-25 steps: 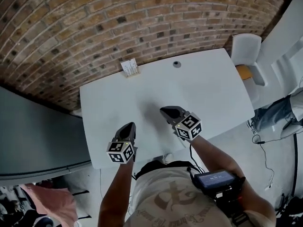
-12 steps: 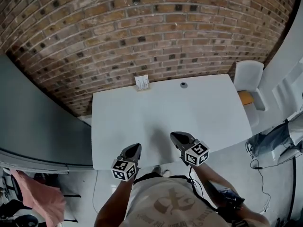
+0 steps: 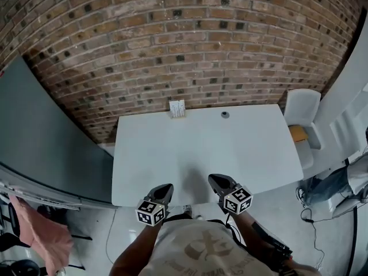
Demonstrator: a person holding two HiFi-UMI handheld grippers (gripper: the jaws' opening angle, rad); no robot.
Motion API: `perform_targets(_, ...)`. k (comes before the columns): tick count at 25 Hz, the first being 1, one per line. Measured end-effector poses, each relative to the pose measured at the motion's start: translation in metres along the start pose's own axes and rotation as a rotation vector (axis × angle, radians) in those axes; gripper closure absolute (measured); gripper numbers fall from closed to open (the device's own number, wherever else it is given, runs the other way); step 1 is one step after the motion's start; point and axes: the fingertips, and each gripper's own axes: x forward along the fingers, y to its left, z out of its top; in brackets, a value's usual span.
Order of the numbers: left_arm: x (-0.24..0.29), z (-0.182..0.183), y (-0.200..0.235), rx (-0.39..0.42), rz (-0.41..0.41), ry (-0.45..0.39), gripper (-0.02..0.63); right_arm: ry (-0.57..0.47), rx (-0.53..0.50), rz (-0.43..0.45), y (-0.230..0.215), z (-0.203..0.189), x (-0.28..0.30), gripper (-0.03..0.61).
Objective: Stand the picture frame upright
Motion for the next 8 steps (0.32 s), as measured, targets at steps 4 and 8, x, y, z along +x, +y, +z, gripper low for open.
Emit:
perform_targets(4, 0.003, 0.005, -0.012, 0.014, -0.007, 0.001, 0.612, -0.008, -0.004, 0.009, 0.001, 0.004, -0.007, 0.572)
perform_targets(8, 0.007, 0.012, -0.022, 0.024, -0.006, -0.007, 0.611, -0.014, -0.018, 0.022, 0.0, 0.011, -0.013, 0.572)
